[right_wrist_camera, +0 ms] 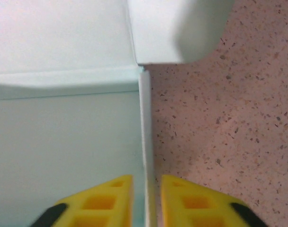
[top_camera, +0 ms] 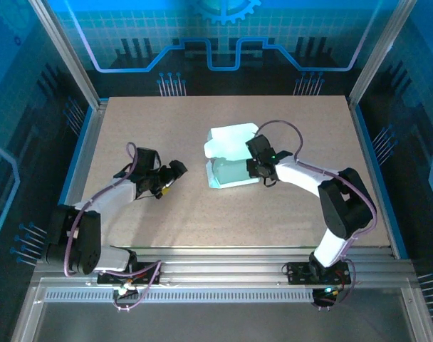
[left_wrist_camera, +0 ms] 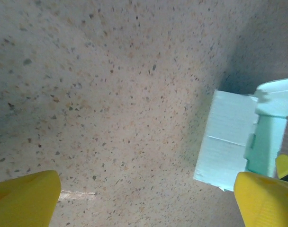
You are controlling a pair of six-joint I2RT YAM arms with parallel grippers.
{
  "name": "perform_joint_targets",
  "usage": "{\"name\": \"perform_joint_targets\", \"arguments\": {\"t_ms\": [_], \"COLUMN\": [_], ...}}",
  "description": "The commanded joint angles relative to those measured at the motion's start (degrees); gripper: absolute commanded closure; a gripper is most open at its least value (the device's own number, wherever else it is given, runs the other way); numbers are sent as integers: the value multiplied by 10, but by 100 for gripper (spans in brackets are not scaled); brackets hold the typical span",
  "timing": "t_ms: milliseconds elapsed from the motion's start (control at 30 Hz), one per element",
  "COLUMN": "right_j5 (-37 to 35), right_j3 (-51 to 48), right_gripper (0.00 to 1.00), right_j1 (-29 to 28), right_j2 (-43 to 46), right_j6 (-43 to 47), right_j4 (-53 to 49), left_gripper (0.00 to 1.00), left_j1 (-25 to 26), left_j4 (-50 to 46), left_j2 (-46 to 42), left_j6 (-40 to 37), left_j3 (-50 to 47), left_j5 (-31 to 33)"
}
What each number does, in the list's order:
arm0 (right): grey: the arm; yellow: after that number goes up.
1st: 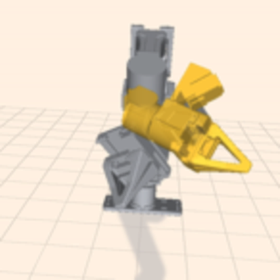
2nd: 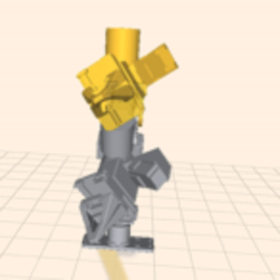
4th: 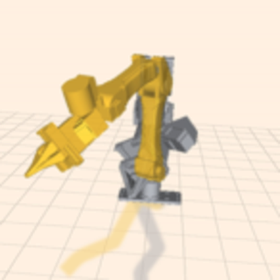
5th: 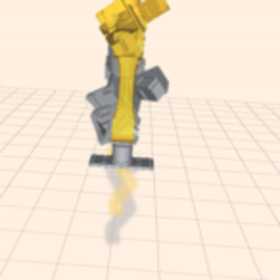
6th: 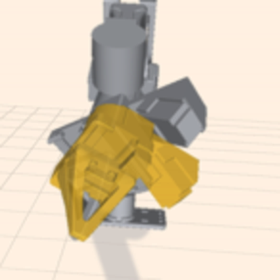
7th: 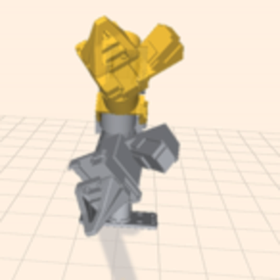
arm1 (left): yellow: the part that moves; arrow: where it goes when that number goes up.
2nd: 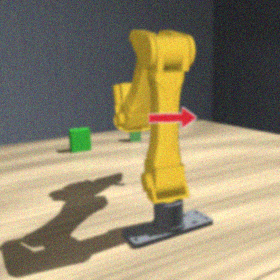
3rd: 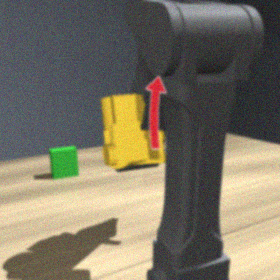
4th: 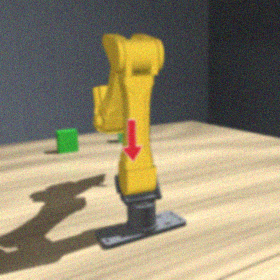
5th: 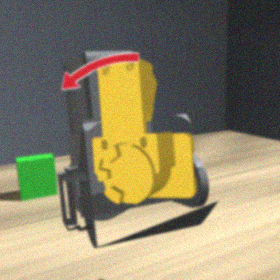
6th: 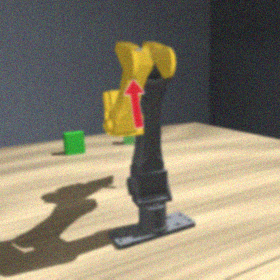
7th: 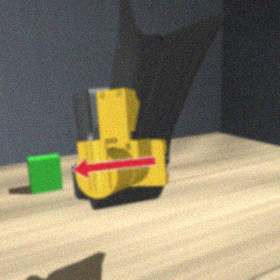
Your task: Fold the paper box
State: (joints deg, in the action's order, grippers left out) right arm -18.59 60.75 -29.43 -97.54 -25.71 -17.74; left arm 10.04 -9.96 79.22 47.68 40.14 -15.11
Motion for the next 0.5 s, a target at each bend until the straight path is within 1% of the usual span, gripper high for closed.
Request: {"name": "perform_joint_targets", "arguments": {"t_ms": [0,67,100,233,333,467], "right_j5": [33,78,116,191,189,183], "right_j3": [-19,-25,-29,-10,17,25], "right_gripper": [61,56,54,54,55,58], "right_j1": [13,31,44,79,88,93], "right_j2": [38,49,53,47,21,0], "right_j6": [21,44,62,115,145,150], "right_j4": [50,59,67,56,31,31], "left_gripper": [5,5,4,6,11,17], "left_j1": [14,19,22,38,48,64], "left_j4": [10,13,16,29,49,87], "left_j2": [11,18,21,35,56,90], "left_j6": [-15,-15,-14,-15,-16,-3], "left_j3": [23,26,27,32,34,33], "left_j5": [-8,-7,-7,-3,-8,-21]}}
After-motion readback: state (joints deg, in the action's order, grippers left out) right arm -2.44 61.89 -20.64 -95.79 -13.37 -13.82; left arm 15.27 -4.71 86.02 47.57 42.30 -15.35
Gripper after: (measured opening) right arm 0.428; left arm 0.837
